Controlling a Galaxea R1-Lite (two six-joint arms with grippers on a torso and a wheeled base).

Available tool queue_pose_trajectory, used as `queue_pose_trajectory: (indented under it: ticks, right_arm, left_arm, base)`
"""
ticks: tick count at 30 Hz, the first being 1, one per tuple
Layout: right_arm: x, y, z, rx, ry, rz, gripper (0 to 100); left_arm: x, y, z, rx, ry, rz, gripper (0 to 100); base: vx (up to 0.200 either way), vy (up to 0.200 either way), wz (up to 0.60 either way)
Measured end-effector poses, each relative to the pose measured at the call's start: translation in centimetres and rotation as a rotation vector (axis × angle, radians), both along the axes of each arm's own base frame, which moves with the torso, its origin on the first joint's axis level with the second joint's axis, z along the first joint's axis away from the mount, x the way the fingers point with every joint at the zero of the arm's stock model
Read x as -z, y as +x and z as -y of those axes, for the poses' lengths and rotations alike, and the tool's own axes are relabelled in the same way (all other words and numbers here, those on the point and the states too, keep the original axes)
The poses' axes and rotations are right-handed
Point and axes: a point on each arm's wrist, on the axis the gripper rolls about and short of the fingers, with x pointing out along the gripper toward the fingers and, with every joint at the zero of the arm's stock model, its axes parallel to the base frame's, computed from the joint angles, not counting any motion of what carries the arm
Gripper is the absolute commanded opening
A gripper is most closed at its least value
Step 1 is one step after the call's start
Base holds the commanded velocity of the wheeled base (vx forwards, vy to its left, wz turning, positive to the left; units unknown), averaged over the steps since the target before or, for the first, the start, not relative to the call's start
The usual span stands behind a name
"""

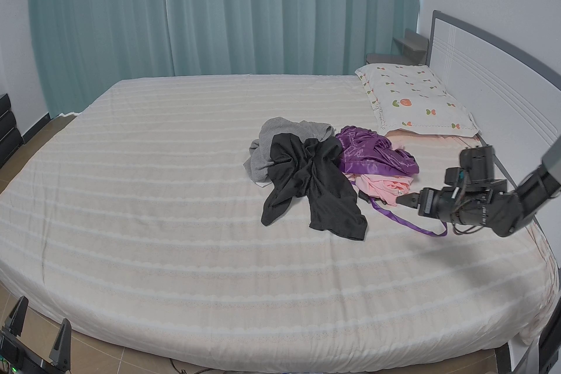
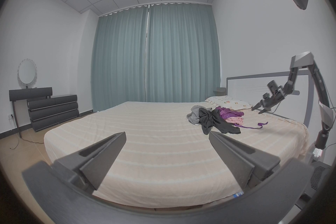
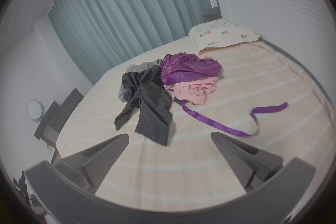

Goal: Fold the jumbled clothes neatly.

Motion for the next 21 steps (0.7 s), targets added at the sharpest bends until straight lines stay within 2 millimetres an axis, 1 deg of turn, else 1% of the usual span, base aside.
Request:
queue_pose_trajectory:
  ticks: [1, 2, 4, 6, 9, 12, 13, 14, 17, 21]
  right_arm:
    - [0.7, 1.3, -0.6, 0.000, 0.008, -0.001, 100]
    - [1.4, 2.1, -1.0, 0.000, 0.012, -0.009, 100]
    - [3.0, 4.6, -2.4, 0.002, 0.040, -0.012, 100]
    - [4.2, 6.4, -3.5, 0.006, 0.070, -0.013, 100]
    - [6.0, 8.7, -5.1, 0.012, 0.107, -0.029, 100]
    - [7.8, 10.0, -6.3, 0.021, 0.133, -0.065, 100]
    - [8.1, 10.2, -6.6, 0.023, 0.138, -0.072, 100]
    - [8.8, 10.4, -6.9, 0.023, 0.140, -0.086, 100]
    - [10.1, 10.8, -7.4, 0.019, 0.136, -0.105, 100]
    - [11.2, 10.8, -7.5, 0.017, 0.126, -0.137, 100]
  left_arm:
    - [0.0, 0.0, 0.0, 0.000, 0.000, 0.000, 100]
    - [0.0, 0.0, 0.0, 0.000, 0.000, 0.000, 100]
    - [0.0, 0.0, 0.0, 0.000, 0.000, 0.000, 100]
    - [0.0, 0.0, 0.0, 0.000, 0.000, 0.000, 100]
    - [0.0, 0.0, 0.0, 0.000, 0.000, 0.000, 100]
    - [0.0, 0.0, 0.0, 0.000, 0.000, 0.000, 100]
    - [0.0, 0.0, 0.0, 0.000, 0.000, 0.000, 100]
    - [0.0, 0.0, 0.0, 0.000, 0.000, 0.000, 100]
    - [0.0, 0.0, 0.0, 0.000, 0.000, 0.000, 100]
    - [0.0, 0.0, 0.0, 0.000, 0.000, 0.000, 100]
  base:
    - [0.000, 0.000, 0.00]
    - [0.000, 0.000, 0.00]
    - [0.000, 0.000, 0.00]
    - [0.000, 0.000, 0.00]
    - [0.000, 0.000, 0.00]
    - [0.000, 0.000, 0.00]
    - [0.000, 0.000, 0.00]
    - [0.000, 0.000, 0.00]
    - [0.000, 0.000, 0.00]
    - [0.000, 0.000, 0.00]
